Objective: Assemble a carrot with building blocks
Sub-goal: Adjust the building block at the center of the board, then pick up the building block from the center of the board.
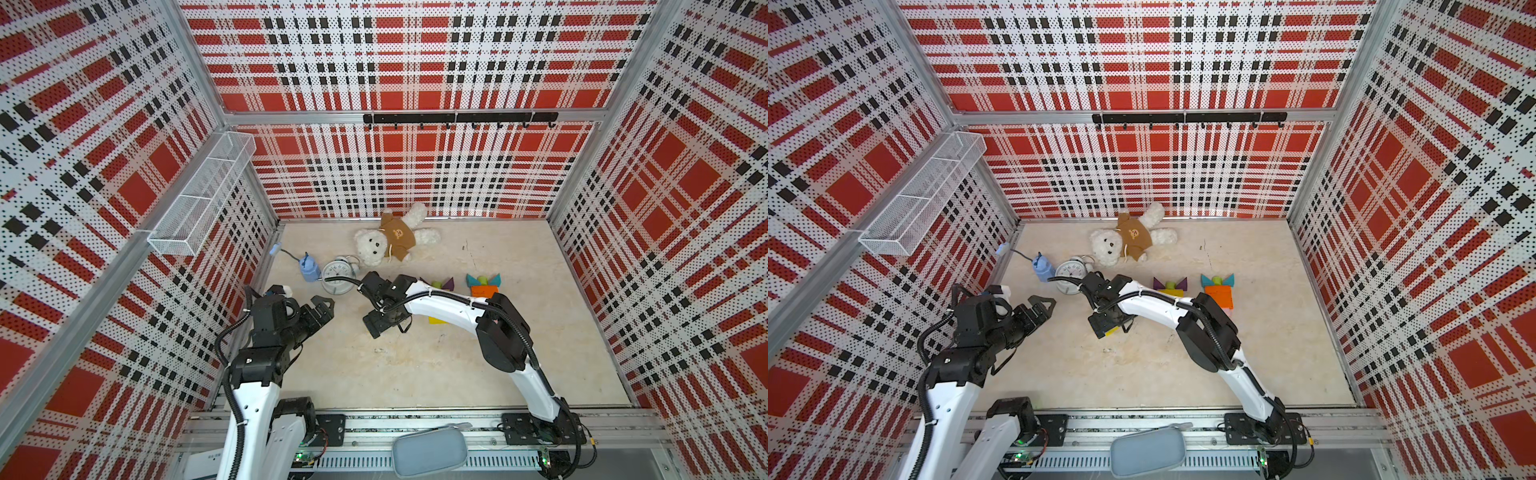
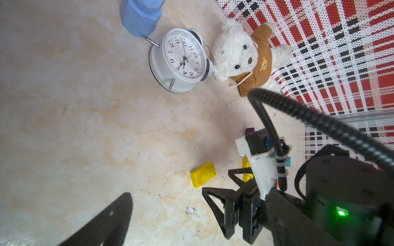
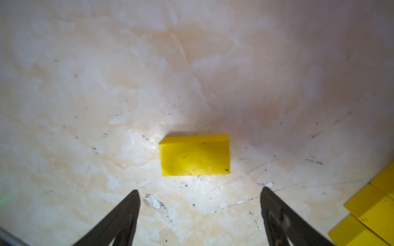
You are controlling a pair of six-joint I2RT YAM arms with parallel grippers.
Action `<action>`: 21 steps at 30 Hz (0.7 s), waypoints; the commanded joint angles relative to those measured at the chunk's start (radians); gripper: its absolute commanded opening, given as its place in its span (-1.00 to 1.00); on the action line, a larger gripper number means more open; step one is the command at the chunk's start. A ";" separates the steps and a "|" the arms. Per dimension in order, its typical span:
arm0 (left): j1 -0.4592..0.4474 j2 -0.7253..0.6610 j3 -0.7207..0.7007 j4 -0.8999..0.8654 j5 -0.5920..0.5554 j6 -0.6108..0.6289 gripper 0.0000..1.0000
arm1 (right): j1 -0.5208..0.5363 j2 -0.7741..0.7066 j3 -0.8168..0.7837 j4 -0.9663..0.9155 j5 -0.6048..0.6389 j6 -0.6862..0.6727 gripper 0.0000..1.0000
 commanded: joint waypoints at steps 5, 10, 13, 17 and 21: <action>0.009 -0.002 -0.015 0.033 0.027 -0.011 0.99 | 0.002 0.107 0.093 -0.051 0.008 -0.030 0.84; 0.010 0.000 -0.016 0.035 0.030 -0.012 0.99 | 0.002 0.121 0.078 -0.038 0.023 -0.021 0.83; 0.010 0.001 -0.016 0.036 0.031 -0.012 0.99 | 0.002 0.135 0.076 -0.029 0.023 -0.006 0.73; 0.011 0.001 -0.016 0.037 0.033 -0.013 0.99 | 0.003 0.136 0.072 -0.027 0.038 0.012 0.44; 0.012 0.004 -0.017 0.037 0.033 -0.013 0.99 | 0.003 0.099 0.051 -0.027 0.062 0.036 0.28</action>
